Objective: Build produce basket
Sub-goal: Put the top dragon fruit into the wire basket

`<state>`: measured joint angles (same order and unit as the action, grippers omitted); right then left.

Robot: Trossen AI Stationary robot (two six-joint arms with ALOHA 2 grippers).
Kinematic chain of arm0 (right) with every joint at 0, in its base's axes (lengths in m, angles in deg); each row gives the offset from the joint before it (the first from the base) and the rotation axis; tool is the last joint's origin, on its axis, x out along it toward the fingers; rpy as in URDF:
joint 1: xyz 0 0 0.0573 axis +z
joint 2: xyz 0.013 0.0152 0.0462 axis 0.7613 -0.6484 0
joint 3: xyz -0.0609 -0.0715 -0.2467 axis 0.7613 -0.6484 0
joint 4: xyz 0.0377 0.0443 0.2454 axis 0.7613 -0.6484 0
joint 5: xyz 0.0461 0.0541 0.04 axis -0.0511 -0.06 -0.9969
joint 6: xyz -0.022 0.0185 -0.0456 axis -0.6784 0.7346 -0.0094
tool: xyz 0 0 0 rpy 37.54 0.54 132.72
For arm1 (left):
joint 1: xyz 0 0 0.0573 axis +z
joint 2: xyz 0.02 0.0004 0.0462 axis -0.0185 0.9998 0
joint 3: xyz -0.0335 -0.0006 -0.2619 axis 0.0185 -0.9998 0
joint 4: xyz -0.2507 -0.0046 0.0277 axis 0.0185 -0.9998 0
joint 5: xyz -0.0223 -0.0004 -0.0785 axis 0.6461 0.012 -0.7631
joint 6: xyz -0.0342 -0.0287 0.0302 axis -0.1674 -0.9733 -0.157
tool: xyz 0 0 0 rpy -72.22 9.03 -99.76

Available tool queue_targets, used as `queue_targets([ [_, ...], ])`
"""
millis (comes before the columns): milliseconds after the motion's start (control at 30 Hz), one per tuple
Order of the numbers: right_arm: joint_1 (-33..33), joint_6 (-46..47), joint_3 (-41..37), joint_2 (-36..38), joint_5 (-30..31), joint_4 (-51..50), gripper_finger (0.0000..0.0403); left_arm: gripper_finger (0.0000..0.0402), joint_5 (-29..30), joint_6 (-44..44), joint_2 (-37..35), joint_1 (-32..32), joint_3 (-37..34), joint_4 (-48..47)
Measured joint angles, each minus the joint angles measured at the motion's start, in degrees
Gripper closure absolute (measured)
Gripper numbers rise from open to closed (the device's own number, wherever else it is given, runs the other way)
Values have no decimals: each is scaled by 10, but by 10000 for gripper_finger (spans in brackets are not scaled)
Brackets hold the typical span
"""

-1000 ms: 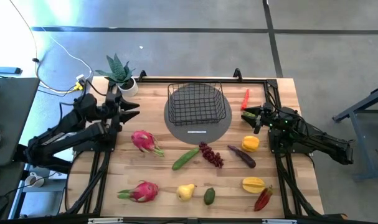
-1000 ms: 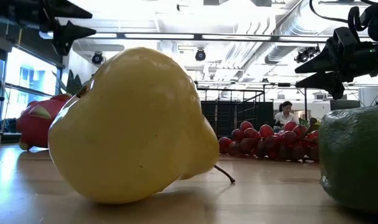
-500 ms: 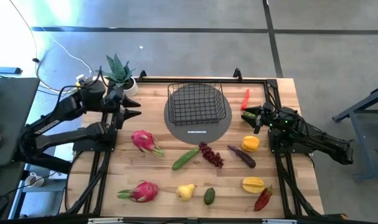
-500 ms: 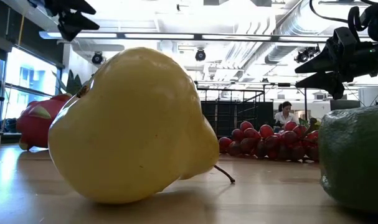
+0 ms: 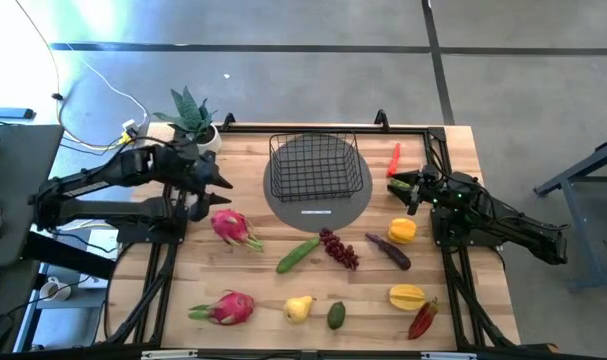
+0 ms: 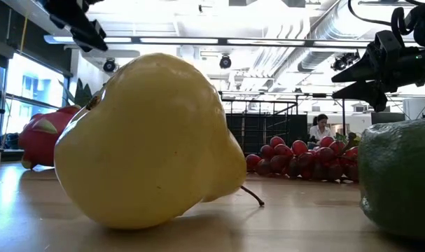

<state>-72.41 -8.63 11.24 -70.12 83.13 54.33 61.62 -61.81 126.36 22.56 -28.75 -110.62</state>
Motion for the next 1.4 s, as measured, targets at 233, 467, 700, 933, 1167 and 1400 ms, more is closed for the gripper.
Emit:
queue_targets([
  [233, 0, 0, 0, 0, 0, 0, 160, 209, 19, 12, 56, -50, 0, -30],
  [467, 0, 0, 0, 0, 0, 0, 160, 209, 45, 12, 110, -92, 0, -30],
  [700, 0, 0, 0, 0, 0, 0, 160, 209, 49, 11, 160, -129, 0, -41],
  [933, 0, 0, 0, 0, 0, 0, 160, 209, 74, -8, 210, -160, 0, -47],
  [1167, 0, 0, 0, 0, 0, 0, 160, 209, 125, -40, 247, -174, 0, -58],
  [1400, 0, 0, 0, 0, 0, 0, 160, 214, 127, -49, 265, -174, 0, -62],
])
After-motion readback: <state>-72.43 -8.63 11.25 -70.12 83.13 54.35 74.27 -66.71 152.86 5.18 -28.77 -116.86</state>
